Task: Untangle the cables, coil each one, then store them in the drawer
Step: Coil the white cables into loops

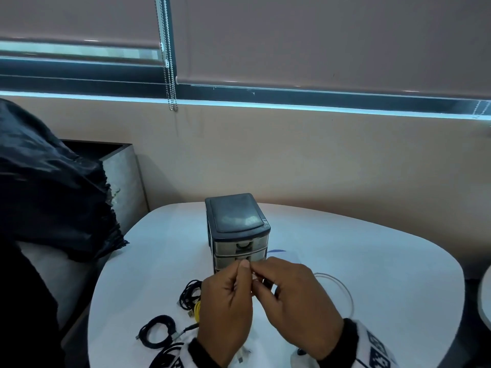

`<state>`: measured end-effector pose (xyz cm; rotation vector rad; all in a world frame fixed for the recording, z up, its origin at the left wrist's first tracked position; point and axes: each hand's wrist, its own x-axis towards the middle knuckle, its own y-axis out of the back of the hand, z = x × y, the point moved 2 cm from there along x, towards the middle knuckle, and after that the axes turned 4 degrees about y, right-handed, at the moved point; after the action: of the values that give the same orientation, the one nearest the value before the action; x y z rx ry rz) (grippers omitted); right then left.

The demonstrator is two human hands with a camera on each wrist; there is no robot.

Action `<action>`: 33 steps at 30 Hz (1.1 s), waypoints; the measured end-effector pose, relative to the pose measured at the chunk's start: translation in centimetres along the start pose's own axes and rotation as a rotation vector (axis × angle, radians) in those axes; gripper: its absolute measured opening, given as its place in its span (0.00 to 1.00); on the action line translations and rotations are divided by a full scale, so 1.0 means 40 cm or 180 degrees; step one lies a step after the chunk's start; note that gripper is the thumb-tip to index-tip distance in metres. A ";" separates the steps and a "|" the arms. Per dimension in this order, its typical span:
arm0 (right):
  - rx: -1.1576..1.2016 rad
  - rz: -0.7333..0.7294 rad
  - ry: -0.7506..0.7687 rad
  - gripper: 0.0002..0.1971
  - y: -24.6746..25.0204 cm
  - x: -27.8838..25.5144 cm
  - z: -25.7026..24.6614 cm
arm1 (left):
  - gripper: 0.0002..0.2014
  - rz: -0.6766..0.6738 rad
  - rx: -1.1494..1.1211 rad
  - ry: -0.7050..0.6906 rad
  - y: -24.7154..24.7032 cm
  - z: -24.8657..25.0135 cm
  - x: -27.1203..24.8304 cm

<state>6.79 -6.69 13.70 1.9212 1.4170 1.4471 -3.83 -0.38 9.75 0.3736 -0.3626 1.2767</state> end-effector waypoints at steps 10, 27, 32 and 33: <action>-0.0414 0.0297 0.0231 0.05 -0.012 -0.004 0.032 | 0.21 -0.0060 -0.0243 0.0613 -0.009 -0.067 0.000; 0.0825 0.1587 -0.0677 0.07 0.107 0.028 0.117 | 0.22 -0.1259 -0.2197 0.2434 0.041 -0.100 0.003; 0.0785 0.1438 -0.0807 0.08 0.085 0.021 0.136 | 0.29 -0.0744 -0.3038 0.2185 0.090 -0.071 0.052; 0.0789 0.1279 -0.0783 0.08 0.069 0.017 0.131 | 0.27 -0.0656 -0.3383 0.2180 0.095 -0.061 0.059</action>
<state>12.70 -5.86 13.92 2.5560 1.1886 1.1720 -6.80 3.69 8.96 -0.8886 -0.3479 0.7899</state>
